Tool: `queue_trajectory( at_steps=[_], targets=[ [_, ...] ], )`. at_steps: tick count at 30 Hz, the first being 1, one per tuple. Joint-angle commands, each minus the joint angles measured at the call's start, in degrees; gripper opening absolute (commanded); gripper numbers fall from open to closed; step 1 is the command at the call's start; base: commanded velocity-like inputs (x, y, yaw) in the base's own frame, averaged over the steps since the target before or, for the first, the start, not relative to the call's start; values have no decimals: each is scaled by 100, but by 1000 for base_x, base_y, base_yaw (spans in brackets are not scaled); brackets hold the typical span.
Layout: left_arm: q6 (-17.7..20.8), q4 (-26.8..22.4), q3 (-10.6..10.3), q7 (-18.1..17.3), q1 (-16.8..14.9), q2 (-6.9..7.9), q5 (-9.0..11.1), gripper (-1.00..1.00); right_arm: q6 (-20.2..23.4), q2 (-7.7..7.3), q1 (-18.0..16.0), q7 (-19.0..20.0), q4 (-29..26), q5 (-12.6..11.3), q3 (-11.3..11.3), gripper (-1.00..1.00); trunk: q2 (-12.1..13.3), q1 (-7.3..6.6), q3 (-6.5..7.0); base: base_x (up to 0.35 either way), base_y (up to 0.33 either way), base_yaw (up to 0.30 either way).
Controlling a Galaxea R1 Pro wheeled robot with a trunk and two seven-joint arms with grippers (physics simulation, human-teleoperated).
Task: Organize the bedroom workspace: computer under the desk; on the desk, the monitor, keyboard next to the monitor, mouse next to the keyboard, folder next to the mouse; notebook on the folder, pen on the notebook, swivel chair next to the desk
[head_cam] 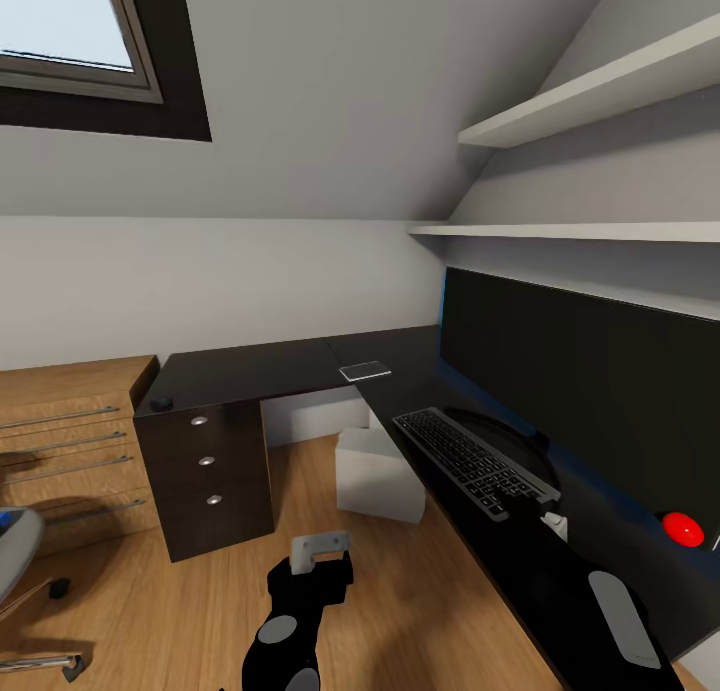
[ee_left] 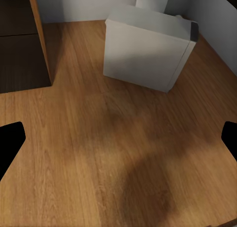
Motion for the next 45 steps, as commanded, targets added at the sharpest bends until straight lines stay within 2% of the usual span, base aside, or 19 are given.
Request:
queue_trajectory(
  at_steps=[1,6,7,45],
  targets=[
    [19,-6,-7,45,-7,1,35,100,31,2,-3,14,8,103,-10,-100,-3,0,-7,0,0,0],
    [19,-11,-7,45,-7,1,32,100,31,2,-3,14,6,101,-10,-100,-3,0,-7,0,0,0],
    [19,-12,-7,45,-7,1,31,100,31,2,-3,14,5,101,-10,100,-3,0,-7,0,0,0],
    [19,-15,-7,45,-7,1,38,100,23,-5,-3,22,-10,97,-19,100,-3,0,-7,-19,-24,0]
  ],
)
